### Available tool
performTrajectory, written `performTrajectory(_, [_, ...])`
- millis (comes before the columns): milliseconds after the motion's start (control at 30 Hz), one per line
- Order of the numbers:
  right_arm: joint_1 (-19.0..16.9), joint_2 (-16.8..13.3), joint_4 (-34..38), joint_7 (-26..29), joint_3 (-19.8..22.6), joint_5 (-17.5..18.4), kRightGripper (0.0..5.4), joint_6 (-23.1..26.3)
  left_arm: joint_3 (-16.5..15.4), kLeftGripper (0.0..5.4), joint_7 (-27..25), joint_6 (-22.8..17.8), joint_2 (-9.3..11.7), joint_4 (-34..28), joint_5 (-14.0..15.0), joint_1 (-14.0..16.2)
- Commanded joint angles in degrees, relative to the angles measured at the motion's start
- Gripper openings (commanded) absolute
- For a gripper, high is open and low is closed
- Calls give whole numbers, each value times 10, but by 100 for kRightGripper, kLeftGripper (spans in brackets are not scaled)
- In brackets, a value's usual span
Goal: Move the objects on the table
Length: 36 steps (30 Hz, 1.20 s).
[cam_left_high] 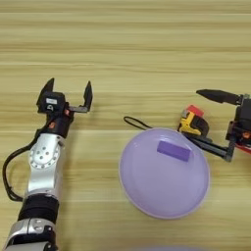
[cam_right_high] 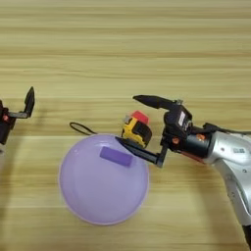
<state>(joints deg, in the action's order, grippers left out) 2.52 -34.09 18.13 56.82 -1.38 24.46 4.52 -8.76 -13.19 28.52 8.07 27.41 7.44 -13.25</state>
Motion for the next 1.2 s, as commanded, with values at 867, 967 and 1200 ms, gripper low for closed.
performTrajectory(867, [22, -27, -23, -6, -151, -95, 538, 170, 2, 540, 0, -1, 2, -8, -1, 0])
performTrajectory(967, [19, -20, -27, -14, -155, -95, 538, 181, 2, 540, -1, 0, 3, -6, 0, -1])
performTrajectory(1200, [24, 4, -35, -49, -147, -93, 538, 215, 1, 540, -1, -1, 3, -7, 1, -1])
